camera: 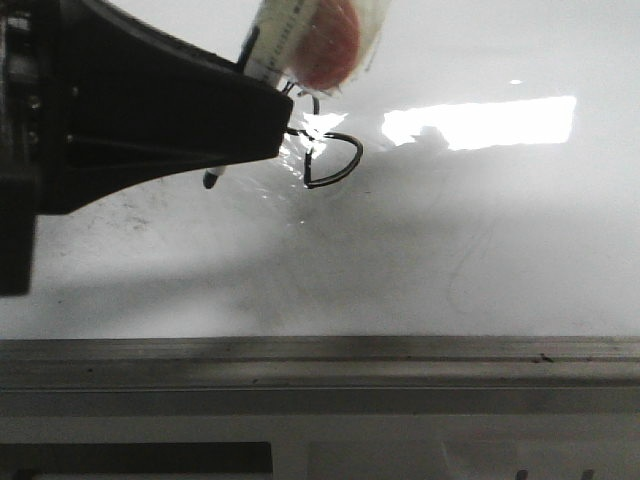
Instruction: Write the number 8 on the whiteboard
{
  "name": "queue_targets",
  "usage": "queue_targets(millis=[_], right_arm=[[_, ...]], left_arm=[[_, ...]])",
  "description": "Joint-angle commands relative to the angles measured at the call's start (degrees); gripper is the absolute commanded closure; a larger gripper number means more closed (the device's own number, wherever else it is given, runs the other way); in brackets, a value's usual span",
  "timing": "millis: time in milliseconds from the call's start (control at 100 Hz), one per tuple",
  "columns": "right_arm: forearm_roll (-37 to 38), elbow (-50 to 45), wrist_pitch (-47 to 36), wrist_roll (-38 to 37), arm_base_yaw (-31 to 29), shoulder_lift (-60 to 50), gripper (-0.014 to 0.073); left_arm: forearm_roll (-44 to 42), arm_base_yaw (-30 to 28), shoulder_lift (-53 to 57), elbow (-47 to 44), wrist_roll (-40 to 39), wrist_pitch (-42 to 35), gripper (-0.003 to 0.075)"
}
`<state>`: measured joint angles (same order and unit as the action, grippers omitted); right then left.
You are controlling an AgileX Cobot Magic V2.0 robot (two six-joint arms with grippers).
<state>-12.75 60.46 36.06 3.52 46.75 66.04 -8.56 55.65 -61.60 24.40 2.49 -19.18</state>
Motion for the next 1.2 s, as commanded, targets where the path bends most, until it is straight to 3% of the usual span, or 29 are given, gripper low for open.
queue_targets(millis=[0,170,250,350,420,550,660,850,1190], right_arm=[[-1.5,1.5,-1.4,0.3,0.3,-1.0,0.0657],[-1.5,1.5,0.4,0.8,0.3,-1.0,0.0617],[-1.5,1.5,0.4,1.1,0.3,-1.0,0.0481],[-1.5,1.5,1.0,1.1,0.3,-1.0,0.0246],[-0.8,1.5,1.7,1.1,0.3,-1.0,0.0167],[-0.8,1.5,2.4,1.1,0.3,-1.0,0.0190],[-0.8,1.5,2.9,0.9,0.3,-1.0,0.0213],[-0.8,1.5,3.9,0.4,0.3,-1.0,0.0218],[-1.2,1.5,5.3,0.2,0.3,-1.0,0.0218]], left_arm=[[1.5,0.1,0.6,1.8,-0.9,-3.9,0.0741],[1.5,0.1,0.6,1.8,-0.9,-3.9,0.0741],[1.8,0.1,0.6,1.7,-1.0,-3.8,0.0741],[4.7,0.1,0.6,1.7,-5.1,-1.4,0.0741],[10.2,0.1,0.7,1.7,-8.2,1.5,0.0741],[26.2,-1.2,0.9,1.7,-8.4,7.4,0.0741],[36.9,-3.7,0.9,1.7,-8.4,7.9,0.0741],[38.3,-8.3,0.8,1.7,-8.4,9.5,0.0741],[39.6,-8.6,0.4,1.7,-8.4,9.9,0.0738]])
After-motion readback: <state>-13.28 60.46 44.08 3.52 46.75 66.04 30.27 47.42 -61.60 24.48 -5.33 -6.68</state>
